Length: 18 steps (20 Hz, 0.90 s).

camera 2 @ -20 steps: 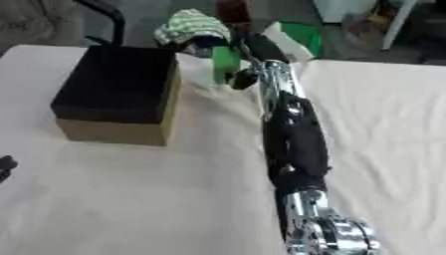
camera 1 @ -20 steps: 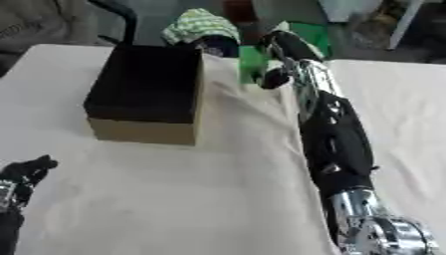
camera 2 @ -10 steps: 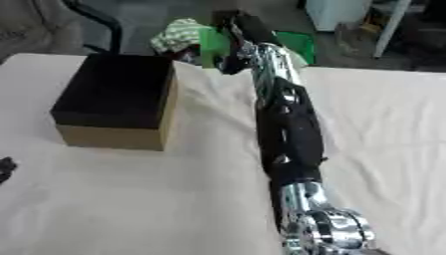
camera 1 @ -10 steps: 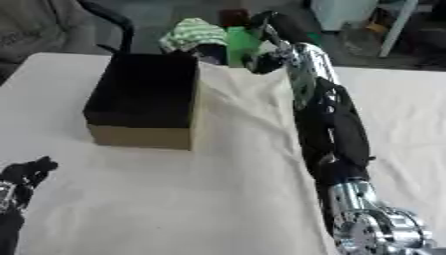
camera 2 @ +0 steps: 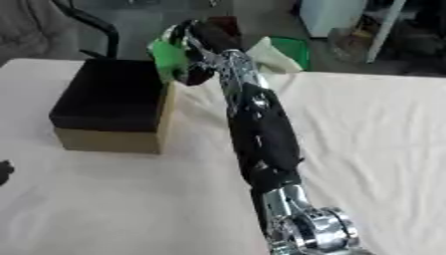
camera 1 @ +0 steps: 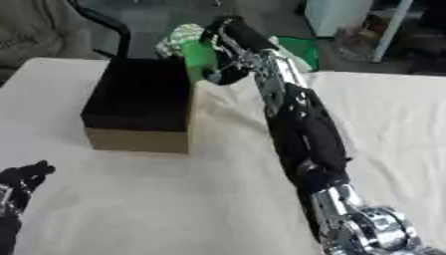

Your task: Pick up objects on the table and place them in the box.

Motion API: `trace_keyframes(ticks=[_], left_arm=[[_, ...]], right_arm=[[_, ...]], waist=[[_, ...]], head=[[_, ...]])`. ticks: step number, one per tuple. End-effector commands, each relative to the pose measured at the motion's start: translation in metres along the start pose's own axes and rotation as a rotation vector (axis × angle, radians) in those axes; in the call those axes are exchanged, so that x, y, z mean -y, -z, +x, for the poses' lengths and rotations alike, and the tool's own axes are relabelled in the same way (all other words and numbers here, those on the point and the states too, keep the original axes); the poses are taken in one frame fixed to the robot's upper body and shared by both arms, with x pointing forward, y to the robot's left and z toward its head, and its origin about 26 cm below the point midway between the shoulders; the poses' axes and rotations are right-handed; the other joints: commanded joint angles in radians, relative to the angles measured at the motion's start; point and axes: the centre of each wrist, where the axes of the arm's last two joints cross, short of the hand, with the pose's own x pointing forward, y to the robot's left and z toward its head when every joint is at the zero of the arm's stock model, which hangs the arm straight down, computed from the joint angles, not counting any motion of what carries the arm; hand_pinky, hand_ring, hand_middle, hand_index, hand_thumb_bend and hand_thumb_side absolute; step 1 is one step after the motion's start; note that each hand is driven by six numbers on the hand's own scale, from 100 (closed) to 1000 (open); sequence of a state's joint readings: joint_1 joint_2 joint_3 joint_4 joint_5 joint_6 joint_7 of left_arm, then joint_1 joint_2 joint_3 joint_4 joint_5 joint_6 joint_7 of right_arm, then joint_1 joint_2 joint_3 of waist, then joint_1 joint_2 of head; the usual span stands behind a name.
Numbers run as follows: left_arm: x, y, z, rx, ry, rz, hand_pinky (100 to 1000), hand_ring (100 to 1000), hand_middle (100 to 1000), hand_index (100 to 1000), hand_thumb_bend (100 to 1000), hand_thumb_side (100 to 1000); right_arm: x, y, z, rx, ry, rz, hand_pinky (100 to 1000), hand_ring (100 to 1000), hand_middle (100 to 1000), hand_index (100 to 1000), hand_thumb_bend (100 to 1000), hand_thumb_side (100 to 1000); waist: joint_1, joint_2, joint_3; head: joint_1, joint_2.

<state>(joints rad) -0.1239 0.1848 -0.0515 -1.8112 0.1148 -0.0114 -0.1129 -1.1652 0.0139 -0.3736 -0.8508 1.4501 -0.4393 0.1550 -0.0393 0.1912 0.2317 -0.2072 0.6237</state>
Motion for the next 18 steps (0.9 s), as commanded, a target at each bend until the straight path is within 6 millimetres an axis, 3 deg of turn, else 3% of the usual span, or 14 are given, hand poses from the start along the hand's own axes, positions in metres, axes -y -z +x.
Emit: trace_keyframes(ticks=[1,8,10,12,14,15,18], left_arm=[[-0.001,0.002,0.005,0.016,0.01,-0.01,1000,951,670,713,100,812],[0.0,0.002,0.005,0.014,0.01,-0.013,1000,952,670,713,100,814],[0.0,0.002,0.005,0.013,0.01,-0.012,1000,952,670,713,100,814],[0.0,0.002,0.004,0.012,0.01,-0.012,1000,952,669,713,100,815],[0.0,0.002,0.004,0.012,0.011,-0.013,1000,952,669,713,100,815],[0.0,0.002,0.004,0.012,0.011,-0.012,1000,952,669,712,100,815],[-0.001,0.002,0.004,0.012,0.011,-0.01,1000,952,669,712,100,814]], right_arm=[[0.005,0.01,0.015,0.086,-0.017,-0.019,799,671,391,548,366,100],[-0.002,0.015,0.03,0.144,-0.004,-0.021,800,671,411,565,358,100],[-0.005,0.016,0.034,0.167,-0.005,-0.018,802,678,459,621,367,100],[-0.008,0.017,0.037,0.195,-0.007,-0.008,811,706,556,729,394,100],[-0.012,0.018,0.041,0.23,-0.014,0.015,833,753,710,826,439,100],[-0.014,0.019,0.042,0.25,-0.019,0.033,865,806,837,902,477,204],[-0.018,0.019,0.043,0.306,-0.029,0.082,890,846,908,924,507,269]], waist=[[0.005,-0.015,0.004],[0.004,-0.013,0.008],[0.003,-0.013,0.007],[0.002,-0.013,0.006],[0.002,-0.012,0.006],[0.002,-0.012,0.006],[0.002,-0.012,0.005]], head=[[-0.006,-0.001],[-0.009,-0.001],[-0.009,0.0],[-0.008,0.0],[-0.008,-0.001],[-0.008,-0.001],[-0.008,-0.001]])
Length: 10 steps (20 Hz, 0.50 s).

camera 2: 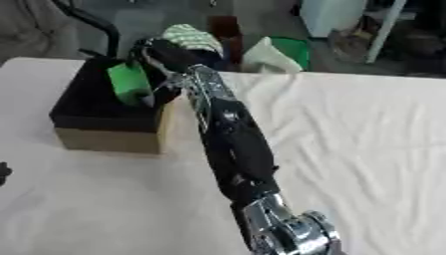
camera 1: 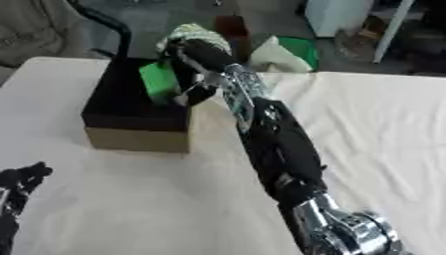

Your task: Pick up objects on the table and place them in the box.

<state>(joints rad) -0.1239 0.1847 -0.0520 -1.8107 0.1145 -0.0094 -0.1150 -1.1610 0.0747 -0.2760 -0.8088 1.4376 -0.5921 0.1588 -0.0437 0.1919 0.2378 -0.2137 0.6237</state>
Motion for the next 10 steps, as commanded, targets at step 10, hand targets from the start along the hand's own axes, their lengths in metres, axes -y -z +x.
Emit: trace_keyframes(ticks=[10], left_arm=[[-0.001,0.001,0.004,0.014,0.01,-0.004,1000,952,669,712,100,811]], right_arm=[[0.027,0.002,-0.002,0.096,0.034,-0.091,884,828,914,917,472,165]], waist=[[0.011,-0.02,-0.018]], head=[[0.002,-0.002]])
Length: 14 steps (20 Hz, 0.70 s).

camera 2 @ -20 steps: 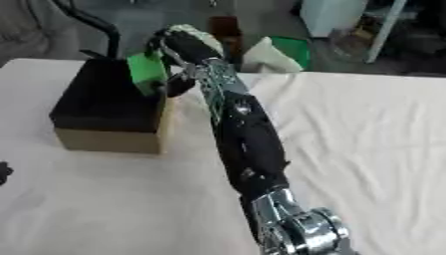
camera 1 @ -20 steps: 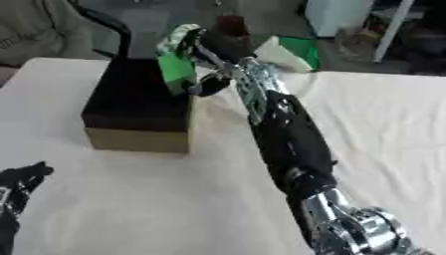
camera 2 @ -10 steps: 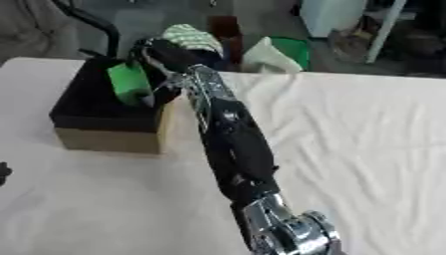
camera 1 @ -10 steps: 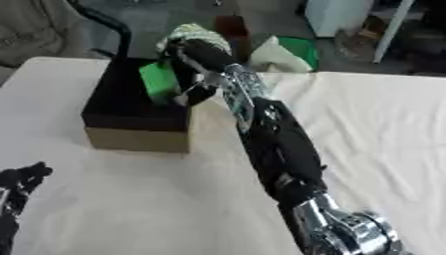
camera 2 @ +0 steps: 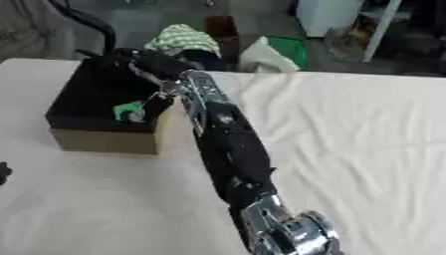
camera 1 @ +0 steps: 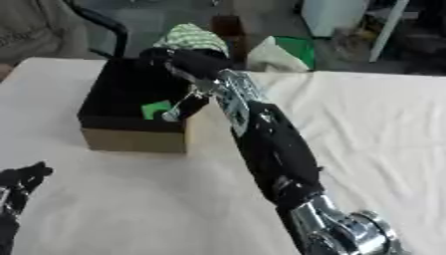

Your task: Pick up objects on the table and place them in the box.

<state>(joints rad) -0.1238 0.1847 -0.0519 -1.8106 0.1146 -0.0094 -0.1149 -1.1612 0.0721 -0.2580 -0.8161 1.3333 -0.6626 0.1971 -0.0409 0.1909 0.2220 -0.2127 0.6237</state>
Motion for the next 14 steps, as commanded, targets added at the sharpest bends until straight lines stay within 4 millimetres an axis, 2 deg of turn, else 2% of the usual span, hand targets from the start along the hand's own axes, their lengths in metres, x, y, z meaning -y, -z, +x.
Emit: trace_keyframes(ticks=[1,3,9,14], left_arm=[[-0.001,0.001,0.004,0.014,0.01,-0.003,1000,952,669,712,100,811],[-0.002,0.001,0.004,0.013,0.01,-0.002,1000,952,669,712,100,810],[-0.003,0.0,0.003,0.01,0.01,0.005,1000,952,669,711,100,808],[-0.004,-0.002,0.002,0.004,0.012,0.016,1000,951,668,711,100,807]], right_arm=[[0.029,0.001,-0.003,0.001,-0.017,-0.09,880,820,900,911,470,142],[0.035,-0.001,-0.005,-0.009,-0.001,-0.131,869,798,856,900,447,105],[0.055,-0.017,-0.021,-0.061,0.043,-0.218,867,786,851,896,396,100],[0.069,-0.047,-0.049,-0.14,0.083,-0.272,859,763,832,888,339,100]], waist=[[0.009,-0.02,-0.004],[0.01,-0.022,-0.008],[0.012,-0.028,-0.02],[0.016,-0.034,-0.043]], head=[[0.002,-0.001],[0.003,0.0],[0.009,0.002],[0.019,0.003]])
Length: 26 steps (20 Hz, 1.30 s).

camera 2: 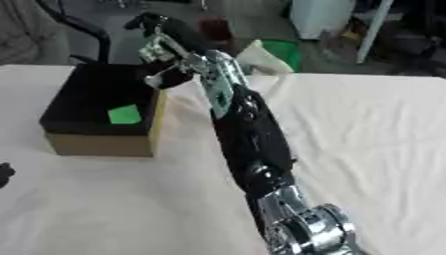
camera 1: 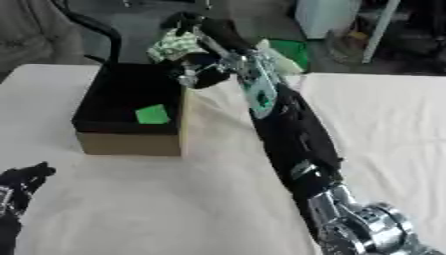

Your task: Pick up objects on the table and place them in the box.

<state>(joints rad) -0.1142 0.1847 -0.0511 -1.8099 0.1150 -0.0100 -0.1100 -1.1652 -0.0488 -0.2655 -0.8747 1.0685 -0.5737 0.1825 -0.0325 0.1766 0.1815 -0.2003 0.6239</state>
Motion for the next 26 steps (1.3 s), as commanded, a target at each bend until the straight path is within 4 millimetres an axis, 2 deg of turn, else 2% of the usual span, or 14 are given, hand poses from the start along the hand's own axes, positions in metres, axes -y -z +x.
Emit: trace_keyframes(ticks=[1,5,7,15,22,26], left_arm=[[-0.004,0.0,0.004,0.012,0.013,0.009,1000,951,668,711,100,807],[-0.006,-0.001,0.003,0.008,0.016,0.018,1000,951,668,711,100,805],[-0.007,-0.002,0.002,0.005,0.018,0.022,1000,951,668,711,100,805],[-0.011,-0.006,0.0,-0.006,0.026,0.041,1000,950,666,710,100,802],[-0.016,-0.011,-0.002,-0.024,0.038,0.066,1000,950,666,710,100,802],[-0.019,-0.014,-0.005,-0.036,0.045,0.08,1000,950,665,709,100,802]], right_arm=[[0.034,-0.012,-0.019,-0.038,-0.018,-0.067,857,757,826,886,324,100],[0.05,-0.044,-0.051,-0.1,-0.017,-0.091,853,752,819,884,308,100],[0.058,-0.066,-0.068,-0.143,-0.018,-0.098,854,748,816,884,259,100],[0.081,-0.167,-0.124,-0.349,-0.006,-0.138,856,747,812,885,194,100],[0.105,-0.272,-0.152,-0.632,-0.023,-0.292,860,736,798,874,100,100],[0.109,-0.328,-0.157,-0.776,-0.005,-0.401,863,729,790,868,100,119]], waist=[[0.008,-0.021,-0.008],[0.009,-0.026,-0.026],[0.01,-0.029,-0.037],[0.01,-0.044,-0.084],[0.003,-0.061,-0.139],[-0.002,-0.07,-0.173]], head=[[0.008,0.003],[0.015,0.004],[0.02,0.004],[0.035,0.012],[0.055,0.026],[0.069,0.038]])
